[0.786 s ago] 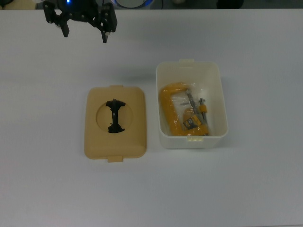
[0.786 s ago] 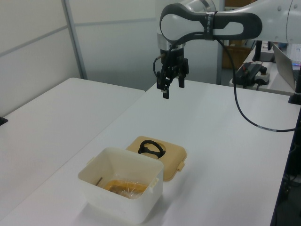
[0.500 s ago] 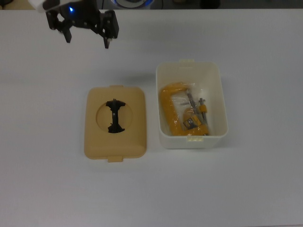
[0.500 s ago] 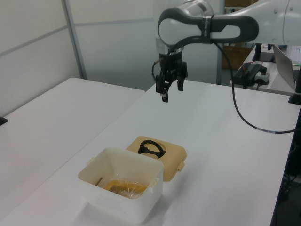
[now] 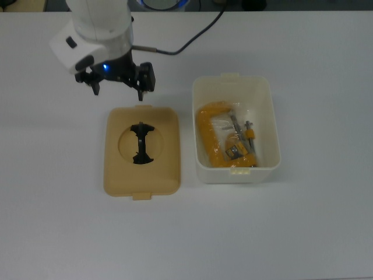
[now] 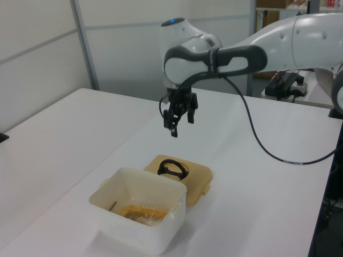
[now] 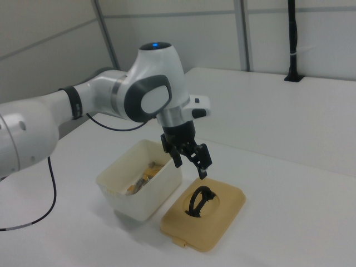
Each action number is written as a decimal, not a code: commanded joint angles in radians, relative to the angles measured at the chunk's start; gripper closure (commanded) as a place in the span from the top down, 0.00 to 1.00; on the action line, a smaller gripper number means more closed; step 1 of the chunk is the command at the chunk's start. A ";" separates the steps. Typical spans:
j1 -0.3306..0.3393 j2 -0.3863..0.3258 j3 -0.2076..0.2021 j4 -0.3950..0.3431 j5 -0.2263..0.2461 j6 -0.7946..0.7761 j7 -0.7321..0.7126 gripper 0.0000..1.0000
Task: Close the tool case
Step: 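Move the gripper down over the tan lid's black handle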
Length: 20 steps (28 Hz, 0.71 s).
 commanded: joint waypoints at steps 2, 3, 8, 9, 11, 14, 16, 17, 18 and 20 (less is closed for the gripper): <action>0.009 0.044 0.011 -0.015 -0.002 0.068 0.006 1.00; 0.009 0.050 0.014 -0.020 -0.004 0.078 0.008 1.00; 0.026 0.095 0.034 -0.023 -0.057 0.128 0.072 1.00; 0.028 0.101 0.036 -0.024 -0.062 0.136 0.086 1.00; 0.029 0.109 0.037 -0.029 -0.070 0.153 0.103 1.00; 0.031 0.129 0.040 -0.030 -0.077 0.183 0.123 1.00; 0.031 0.144 0.047 -0.030 -0.087 0.193 0.134 1.00; 0.029 0.149 0.050 -0.030 -0.091 0.199 0.137 1.00; 0.029 0.153 0.053 -0.030 -0.096 0.205 0.141 1.00; 0.029 0.169 0.056 -0.030 -0.108 0.219 0.158 1.00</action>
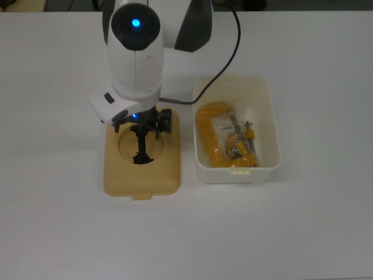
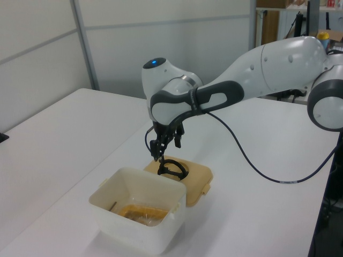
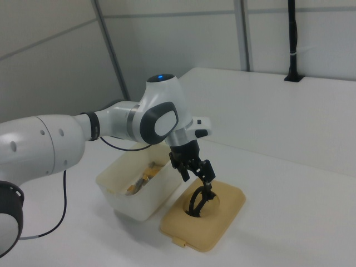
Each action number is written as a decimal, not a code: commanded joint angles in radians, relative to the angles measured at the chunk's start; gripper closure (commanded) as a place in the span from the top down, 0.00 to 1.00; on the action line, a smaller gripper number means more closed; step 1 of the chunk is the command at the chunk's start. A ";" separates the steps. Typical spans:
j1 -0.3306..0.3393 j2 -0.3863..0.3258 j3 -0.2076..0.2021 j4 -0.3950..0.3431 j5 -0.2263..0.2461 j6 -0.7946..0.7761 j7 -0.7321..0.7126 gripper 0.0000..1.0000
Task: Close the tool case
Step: 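Move the gripper down over the tan lid's black handle, then close the gripper on the black handle of the tan lid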
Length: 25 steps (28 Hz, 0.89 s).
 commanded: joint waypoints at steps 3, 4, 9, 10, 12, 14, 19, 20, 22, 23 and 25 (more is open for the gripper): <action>0.008 0.019 0.007 -0.023 -0.045 0.054 0.060 1.00; 0.008 0.027 0.007 -0.023 -0.048 0.054 0.063 1.00; 0.018 0.030 0.010 -0.025 -0.048 0.054 0.069 0.92; 0.021 0.030 0.010 -0.025 -0.050 0.052 0.069 0.88; 0.022 0.030 0.010 -0.025 -0.050 0.052 0.069 0.77; 0.022 0.030 0.010 -0.025 -0.048 0.051 0.069 0.53; 0.022 0.030 0.013 -0.037 -0.048 0.051 0.069 0.07; 0.022 0.030 0.013 -0.037 -0.048 0.051 0.069 0.00; 0.022 0.030 0.013 -0.037 -0.047 0.051 0.069 0.00; 0.022 0.030 0.013 -0.037 -0.047 0.051 0.069 0.00; 0.022 0.030 0.013 -0.039 -0.047 0.051 0.069 0.00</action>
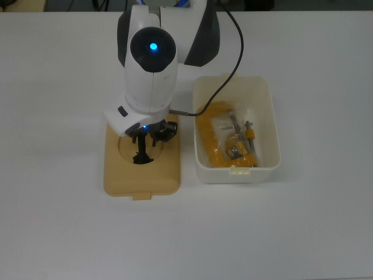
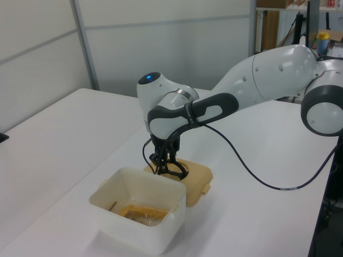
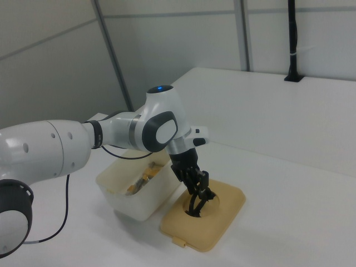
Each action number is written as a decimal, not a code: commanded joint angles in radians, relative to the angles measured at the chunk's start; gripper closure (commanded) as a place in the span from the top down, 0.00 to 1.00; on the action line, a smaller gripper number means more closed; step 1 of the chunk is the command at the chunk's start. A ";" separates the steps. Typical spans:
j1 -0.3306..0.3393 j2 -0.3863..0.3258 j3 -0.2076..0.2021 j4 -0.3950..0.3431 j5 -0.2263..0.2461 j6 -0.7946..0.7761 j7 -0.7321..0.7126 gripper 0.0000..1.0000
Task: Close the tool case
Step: 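Close the gripper on the black handle of the tan lid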
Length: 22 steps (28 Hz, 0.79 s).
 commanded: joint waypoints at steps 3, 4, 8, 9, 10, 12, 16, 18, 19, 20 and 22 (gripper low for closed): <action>0.006 -0.016 0.001 -0.028 -0.018 0.020 0.026 0.00; 0.006 -0.016 0.001 -0.028 -0.018 0.020 0.026 0.00; 0.003 -0.023 0.001 -0.025 -0.015 0.012 0.026 0.00; 0.001 -0.026 -0.001 -0.025 -0.015 0.011 0.023 0.00; -0.002 -0.030 -0.001 -0.025 -0.015 0.009 0.020 0.00; -0.008 -0.049 -0.001 -0.023 -0.014 0.006 0.016 0.00; -0.020 -0.082 -0.008 -0.023 -0.008 -0.023 0.000 0.00; -0.046 -0.111 -0.008 -0.017 -0.001 -0.076 -0.045 0.00; -0.052 -0.122 -0.008 -0.012 0.006 -0.093 -0.062 0.00; -0.058 -0.132 -0.008 -0.005 0.017 -0.110 -0.078 0.00; -0.071 -0.157 -0.011 0.015 0.044 -0.167 -0.117 0.00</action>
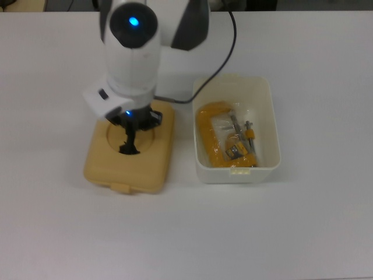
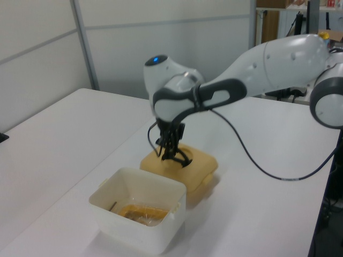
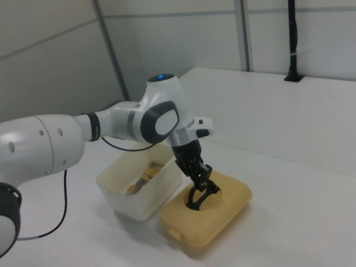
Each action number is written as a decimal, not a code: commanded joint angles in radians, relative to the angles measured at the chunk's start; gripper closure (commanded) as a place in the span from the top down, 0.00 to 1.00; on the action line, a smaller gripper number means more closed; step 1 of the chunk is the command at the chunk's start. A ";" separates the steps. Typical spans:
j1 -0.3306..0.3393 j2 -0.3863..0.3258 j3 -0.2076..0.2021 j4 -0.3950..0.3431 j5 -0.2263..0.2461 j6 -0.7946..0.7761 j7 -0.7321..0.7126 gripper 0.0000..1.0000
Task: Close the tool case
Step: 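Lift the tan lid and carry it over the white box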
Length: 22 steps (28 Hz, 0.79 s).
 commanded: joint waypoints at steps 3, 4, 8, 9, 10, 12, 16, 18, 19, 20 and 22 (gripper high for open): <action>-0.040 -0.102 -0.005 0.023 0.048 -0.147 -0.109 0.00; -0.042 -0.110 -0.005 0.023 0.048 -0.158 -0.113 0.00; -0.042 -0.141 -0.005 0.026 0.051 -0.170 -0.112 0.00; -0.040 -0.142 -0.005 0.031 0.054 -0.171 -0.110 0.00; -0.040 -0.142 -0.005 0.040 0.062 -0.173 -0.109 0.00; -0.035 -0.144 -0.005 0.063 0.085 -0.187 -0.106 0.00; -0.025 -0.144 0.006 0.092 0.093 -0.199 -0.075 0.00; -0.014 -0.145 0.006 0.097 0.093 -0.201 -0.050 0.00; -0.005 -0.145 0.006 0.098 0.093 -0.201 -0.037 0.00; 0.006 -0.145 0.006 0.100 0.093 -0.201 -0.026 0.00; 0.029 -0.147 0.006 0.103 0.091 -0.201 0.002 0.00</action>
